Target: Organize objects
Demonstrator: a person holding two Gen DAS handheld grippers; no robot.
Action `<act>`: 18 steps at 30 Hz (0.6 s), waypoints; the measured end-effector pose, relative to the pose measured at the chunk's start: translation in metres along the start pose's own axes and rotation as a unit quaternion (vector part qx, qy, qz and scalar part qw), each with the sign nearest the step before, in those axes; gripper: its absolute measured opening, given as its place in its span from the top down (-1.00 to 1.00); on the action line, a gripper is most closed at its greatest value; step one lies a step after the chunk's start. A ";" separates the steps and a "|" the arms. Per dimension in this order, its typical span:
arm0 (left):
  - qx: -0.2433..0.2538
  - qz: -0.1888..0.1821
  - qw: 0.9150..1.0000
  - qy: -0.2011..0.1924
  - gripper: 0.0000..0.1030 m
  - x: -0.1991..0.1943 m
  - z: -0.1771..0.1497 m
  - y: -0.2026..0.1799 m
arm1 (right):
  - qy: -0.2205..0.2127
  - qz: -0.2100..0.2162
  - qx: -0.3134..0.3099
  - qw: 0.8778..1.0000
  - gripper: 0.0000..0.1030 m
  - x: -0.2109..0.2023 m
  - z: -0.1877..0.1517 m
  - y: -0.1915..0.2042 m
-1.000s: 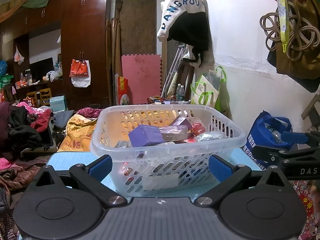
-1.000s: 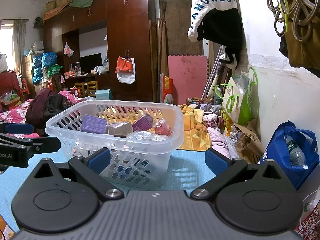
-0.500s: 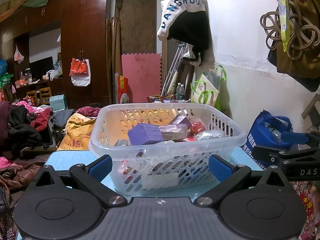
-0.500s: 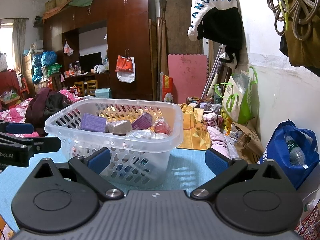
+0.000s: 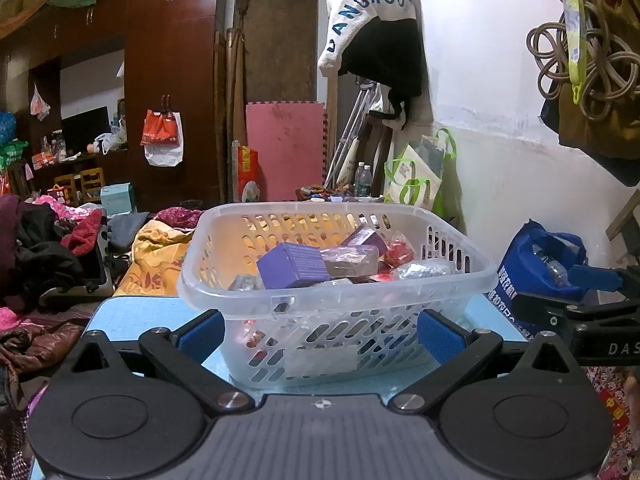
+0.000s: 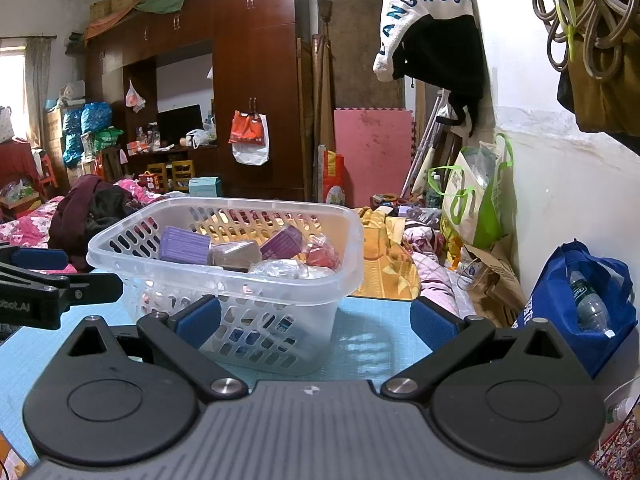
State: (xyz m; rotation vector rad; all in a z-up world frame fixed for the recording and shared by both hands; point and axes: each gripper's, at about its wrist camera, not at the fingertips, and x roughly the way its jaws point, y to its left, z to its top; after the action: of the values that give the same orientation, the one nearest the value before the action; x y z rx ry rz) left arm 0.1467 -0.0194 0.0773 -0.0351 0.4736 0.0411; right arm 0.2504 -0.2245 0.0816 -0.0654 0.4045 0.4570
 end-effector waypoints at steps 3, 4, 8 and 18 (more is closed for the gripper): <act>0.005 0.000 1.000 0.003 -1.00 0.002 0.000 -0.001 | 0.000 -0.001 0.000 1.000 -1.00 0.000 0.000 0.000; 0.007 0.001 1.000 0.003 -1.00 0.003 0.000 -0.002 | 0.000 -0.001 0.000 1.000 -1.00 0.000 0.000 0.000; 0.008 0.001 1.000 0.005 -1.00 0.004 0.000 -0.003 | 0.000 -0.002 0.000 1.000 -1.00 0.000 0.000 0.000; 0.009 0.002 1.000 0.007 -1.00 0.009 0.002 -0.005 | 0.000 -0.002 0.000 1.000 -1.00 0.000 0.000 -0.001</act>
State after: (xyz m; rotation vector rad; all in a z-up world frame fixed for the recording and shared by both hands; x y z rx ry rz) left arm 0.1556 -0.0244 0.0750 -0.0161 0.4882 0.0395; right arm 0.2510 -0.2252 0.0821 -0.0666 0.4048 0.4527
